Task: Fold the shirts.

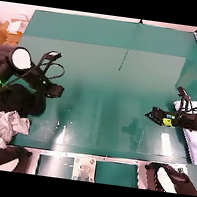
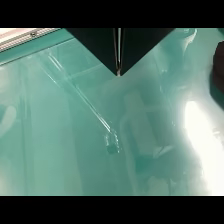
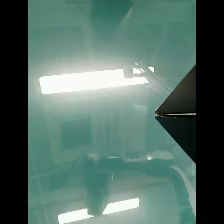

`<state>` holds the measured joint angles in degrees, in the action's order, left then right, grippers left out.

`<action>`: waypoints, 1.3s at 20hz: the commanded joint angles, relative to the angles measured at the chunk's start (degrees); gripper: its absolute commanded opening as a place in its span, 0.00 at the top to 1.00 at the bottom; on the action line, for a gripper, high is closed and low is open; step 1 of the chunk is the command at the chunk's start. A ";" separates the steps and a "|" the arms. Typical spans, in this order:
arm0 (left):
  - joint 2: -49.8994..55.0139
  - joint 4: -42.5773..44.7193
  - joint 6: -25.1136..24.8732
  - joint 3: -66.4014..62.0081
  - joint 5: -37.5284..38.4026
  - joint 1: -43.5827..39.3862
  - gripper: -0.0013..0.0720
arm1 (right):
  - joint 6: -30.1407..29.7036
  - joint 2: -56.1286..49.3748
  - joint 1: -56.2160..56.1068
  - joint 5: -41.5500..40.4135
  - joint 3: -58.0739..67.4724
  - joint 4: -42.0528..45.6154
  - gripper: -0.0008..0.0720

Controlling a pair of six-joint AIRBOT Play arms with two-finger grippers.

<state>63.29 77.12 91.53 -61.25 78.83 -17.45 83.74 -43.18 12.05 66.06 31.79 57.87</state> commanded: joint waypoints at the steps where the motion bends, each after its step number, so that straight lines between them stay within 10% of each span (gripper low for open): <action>1: -0.07 1.46 0.00 0.02 0.70 0.00 0.94 | -0.02 0.04 -0.07 -0.04 -0.04 -0.02 0.96; 6: -0.07 26.58 6.21 0.46 5.44 0.07 0.93 | -0.02 0.04 -0.07 -0.04 -0.04 -0.02 0.96; 7: -0.07 32.15 7.26 1.51 5.09 0.07 0.75 | -0.02 0.04 -0.07 -0.04 -0.04 -0.04 0.96; 8: -0.07 36.46 7.50 3.54 3.58 0.42 0.16 | -0.02 0.04 -0.07 -0.04 -0.04 -0.04 0.96; 9: -0.04 38.21 7.43 5.86 1.49 1.70 0.01 | -0.02 0.04 -0.07 -0.04 -0.04 -0.02 0.96; 17: 3.45 36.09 1.62 21.44 -22.56 24.20 0.01 | -0.02 0.04 -0.07 -0.04 -0.04 -0.02 0.96; 18: 4.94 35.91 0.92 21.38 -22.97 25.70 0.16 | -0.02 0.04 -0.07 -0.04 -0.04 -0.04 0.96; 19: 5.79 36.00 0.72 21.38 -22.84 26.67 0.76 | 0.00 0.04 -0.07 -0.04 -0.04 -0.02 0.96; 20: 6.29 35.60 -0.15 21.35 -22.93 27.21 0.94 | -0.02 0.04 -0.07 -0.02 -0.04 -0.02 0.96; 26: 6.19 29.88 -4.39 14.69 -17.03 27.19 0.94 | -0.02 0.04 -0.07 -0.04 -0.04 -0.04 0.96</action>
<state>69.38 110.91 89.23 -43.13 59.00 9.21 83.70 -43.18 12.03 66.00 31.77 57.84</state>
